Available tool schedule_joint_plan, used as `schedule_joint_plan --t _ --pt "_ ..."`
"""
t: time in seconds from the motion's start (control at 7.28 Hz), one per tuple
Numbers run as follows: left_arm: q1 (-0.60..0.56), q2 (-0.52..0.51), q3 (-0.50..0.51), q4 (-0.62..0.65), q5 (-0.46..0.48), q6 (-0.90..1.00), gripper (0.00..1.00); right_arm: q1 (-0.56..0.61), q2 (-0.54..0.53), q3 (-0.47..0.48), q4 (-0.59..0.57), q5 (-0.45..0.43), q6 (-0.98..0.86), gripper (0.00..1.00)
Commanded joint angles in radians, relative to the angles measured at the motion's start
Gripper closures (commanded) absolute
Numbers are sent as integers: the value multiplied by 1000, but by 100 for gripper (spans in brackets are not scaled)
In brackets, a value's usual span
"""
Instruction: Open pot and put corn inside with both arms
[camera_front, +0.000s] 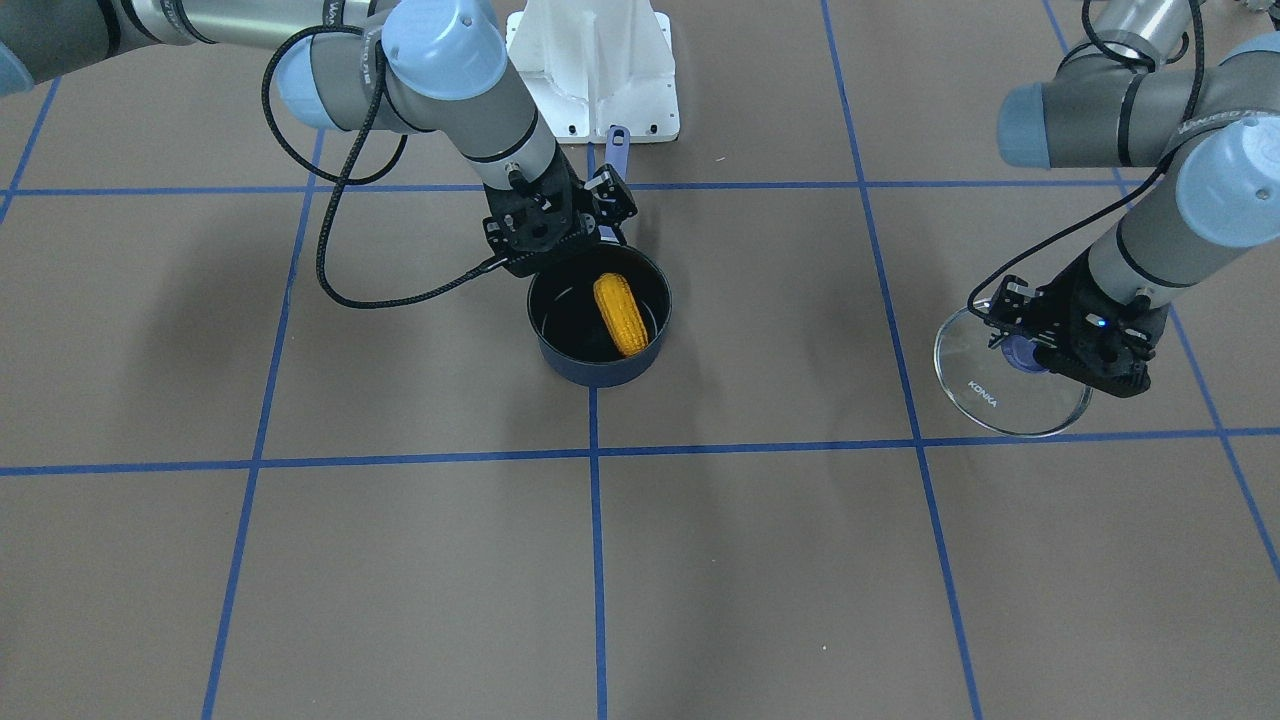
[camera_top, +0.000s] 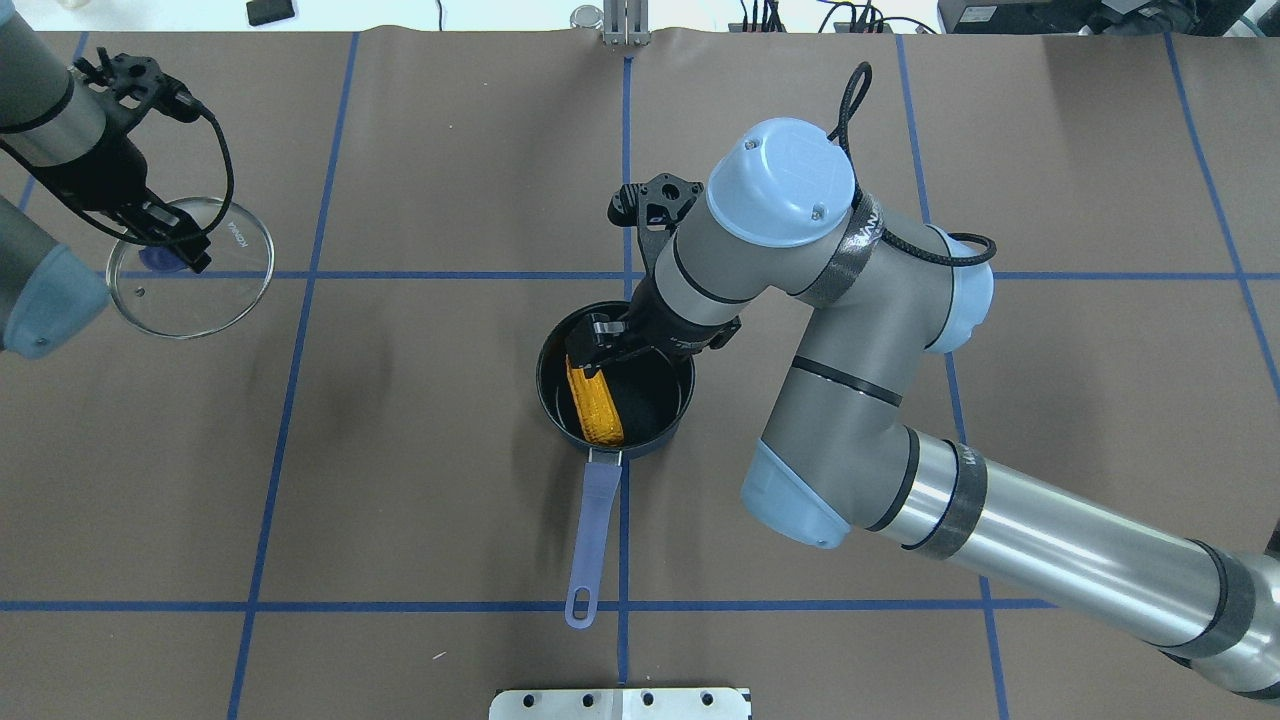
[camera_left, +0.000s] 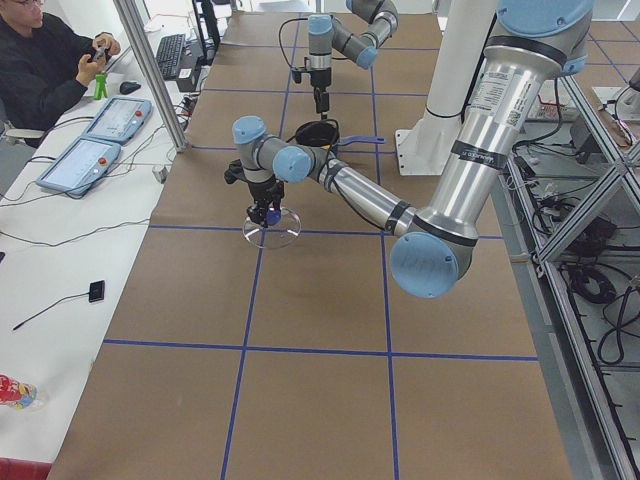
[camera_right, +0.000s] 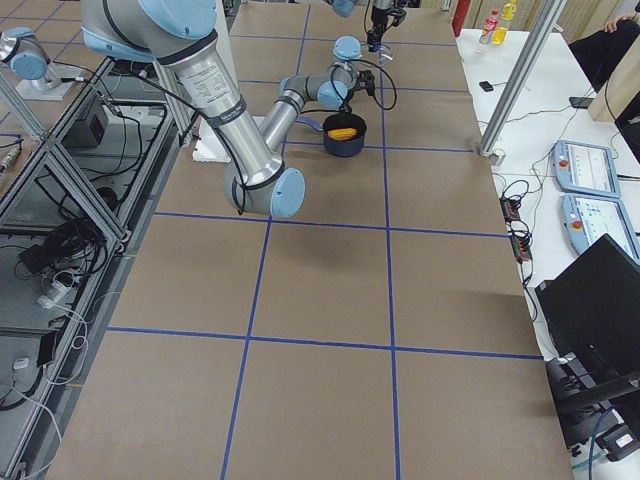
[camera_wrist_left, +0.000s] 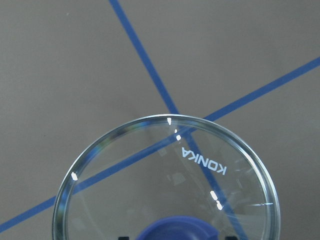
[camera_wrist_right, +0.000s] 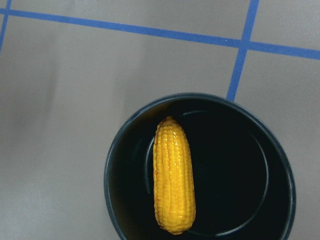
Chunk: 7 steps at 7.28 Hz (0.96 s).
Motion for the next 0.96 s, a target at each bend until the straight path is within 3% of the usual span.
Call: schedule_joint_plan --t 0.0,0.27,0.82 --pt "4 32 67 -84 -9 4 40 15 -10 3 10 1 -5 1" --pt "5 32 179 -206 -107 1 40 20 -14 3 10 1 -6 1" --pt "14 29 192 -203 -112 -8 39 18 -12 3 10 1 -6 1"
